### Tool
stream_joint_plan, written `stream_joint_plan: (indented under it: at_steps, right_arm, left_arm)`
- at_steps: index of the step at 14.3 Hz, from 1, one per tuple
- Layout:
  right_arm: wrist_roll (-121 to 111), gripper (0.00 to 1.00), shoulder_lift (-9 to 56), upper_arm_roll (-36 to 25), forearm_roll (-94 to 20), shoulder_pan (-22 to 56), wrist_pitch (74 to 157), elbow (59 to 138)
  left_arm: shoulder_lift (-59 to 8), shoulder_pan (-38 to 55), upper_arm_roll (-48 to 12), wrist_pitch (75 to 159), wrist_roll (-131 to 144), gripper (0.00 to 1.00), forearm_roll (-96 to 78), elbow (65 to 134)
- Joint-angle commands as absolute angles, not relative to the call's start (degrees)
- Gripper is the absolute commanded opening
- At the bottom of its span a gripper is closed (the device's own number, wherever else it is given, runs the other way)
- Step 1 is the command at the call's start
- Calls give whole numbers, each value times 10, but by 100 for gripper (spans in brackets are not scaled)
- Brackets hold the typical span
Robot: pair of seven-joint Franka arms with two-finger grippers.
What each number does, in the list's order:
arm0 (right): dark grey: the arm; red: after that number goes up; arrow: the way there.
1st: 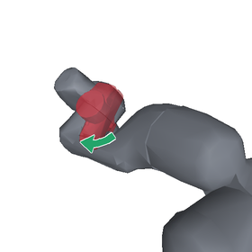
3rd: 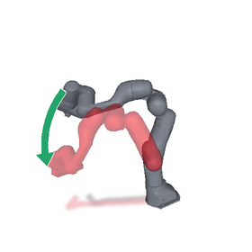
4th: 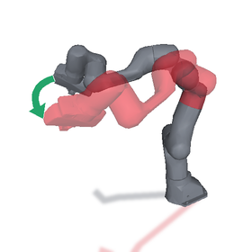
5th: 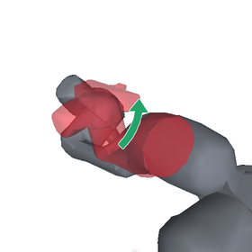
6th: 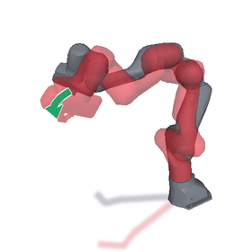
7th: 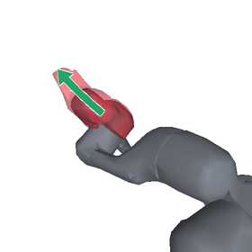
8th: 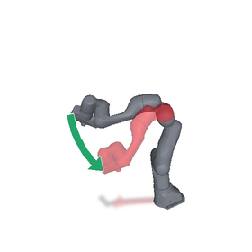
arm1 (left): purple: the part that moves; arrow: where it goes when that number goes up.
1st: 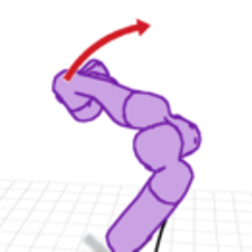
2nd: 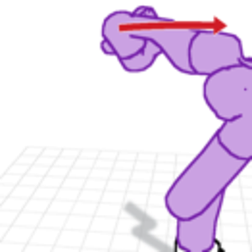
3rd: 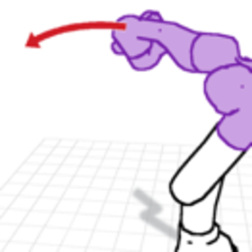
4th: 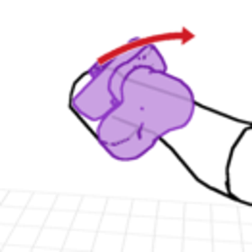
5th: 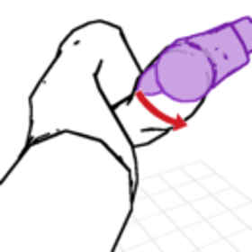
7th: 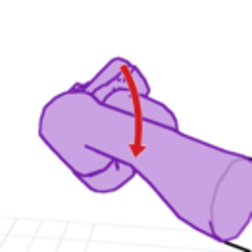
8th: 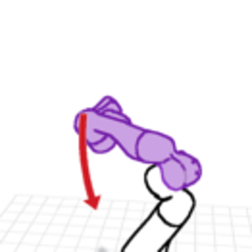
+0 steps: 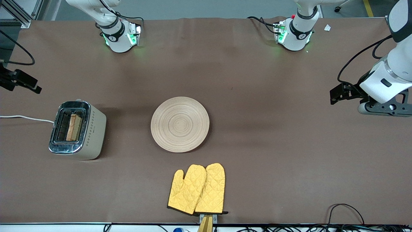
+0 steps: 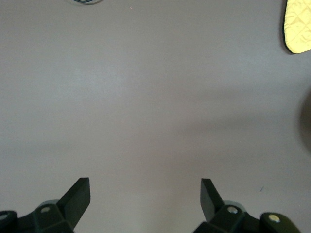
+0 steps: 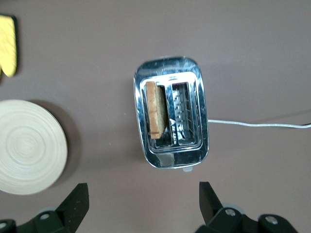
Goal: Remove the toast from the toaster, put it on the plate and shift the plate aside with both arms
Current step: 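Lower the right gripper over the toast slice in the toaster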
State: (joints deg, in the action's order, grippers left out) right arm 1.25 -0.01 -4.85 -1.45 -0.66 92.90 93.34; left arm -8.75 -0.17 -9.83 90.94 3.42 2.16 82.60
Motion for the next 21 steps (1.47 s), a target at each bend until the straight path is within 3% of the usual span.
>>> stream_joint_plan:
  at_steps: [1, 8, 10, 12, 17, 19, 21]
  right_arm:
    - [-5, 100, 55, -42, -18, -9, 950, 940]
    - [-6, 100, 180, -42, 0, -3, 1044, 940]
    - [-7, 96, 204, -42, 2, 2, 1049, 938]
    - [-6, 81, 218, -42, 2, -2, 1050, 935]
    - [-7, 20, 221, -42, 2, -5, 1057, 936]
    - [-9, 9, 221, -42, 4, -6, 1063, 936]
    - [-9, 4, 220, -42, 18, -2, 1063, 935]
  left_arm:
    - [-82, -4, -99, 908, 34, 100, 25, 826]
    - [-83, -5, -99, 909, 36, 100, 18, 826]
    - [-84, -6, -99, 910, 35, 100, 17, 826]
    - [-86, -5, -99, 917, 35, 100, 17, 826]
    - [-88, -6, -99, 922, 32, 100, 16, 831]
    - [-89, -5, -99, 923, 32, 100, 16, 831]
    - [-91, -7, -99, 928, 24, 100, 4, 831]
